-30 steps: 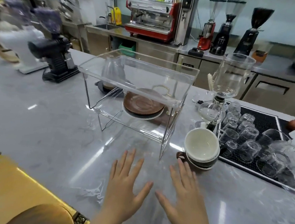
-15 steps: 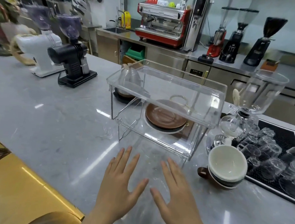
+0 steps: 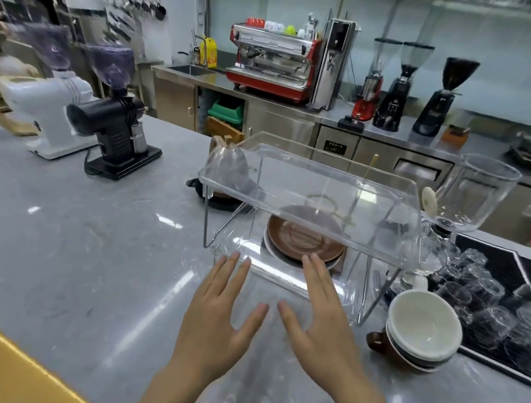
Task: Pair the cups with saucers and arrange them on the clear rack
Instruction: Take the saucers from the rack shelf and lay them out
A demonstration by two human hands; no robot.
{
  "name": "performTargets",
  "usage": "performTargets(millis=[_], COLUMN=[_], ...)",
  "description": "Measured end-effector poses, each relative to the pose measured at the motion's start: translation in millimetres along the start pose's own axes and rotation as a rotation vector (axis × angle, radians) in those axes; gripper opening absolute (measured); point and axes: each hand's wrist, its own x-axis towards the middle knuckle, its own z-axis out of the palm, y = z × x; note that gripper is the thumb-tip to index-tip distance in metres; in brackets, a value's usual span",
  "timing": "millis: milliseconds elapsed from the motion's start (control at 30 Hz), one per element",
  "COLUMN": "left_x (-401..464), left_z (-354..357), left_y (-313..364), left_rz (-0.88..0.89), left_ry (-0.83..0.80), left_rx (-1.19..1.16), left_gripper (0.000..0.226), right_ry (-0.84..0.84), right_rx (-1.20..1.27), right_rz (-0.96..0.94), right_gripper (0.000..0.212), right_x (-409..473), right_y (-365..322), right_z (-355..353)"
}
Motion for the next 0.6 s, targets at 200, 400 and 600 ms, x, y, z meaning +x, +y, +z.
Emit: performTargets(millis=[200,400,600], left_x=[48,92,122], left_z=[5,12,22], left_y=[6,5,2], left_rz=[0.009,-0.027,-0.05], left_ry=[-0.04,-0.118,-0.083], left_rx=[-0.078,-0.187,-0.252], left_gripper=[0.074,0.068,0.051], right_ry=[0.182,0.272,0.3], right_rx=[0.115,0.269,0.336], right_rz=[0.098,0.228,0.294], right_gripper=[0.071,0.069,0.067], right_x=[35,62,79], right_y=[-5,0,9], right_z=[-8,-7,-3])
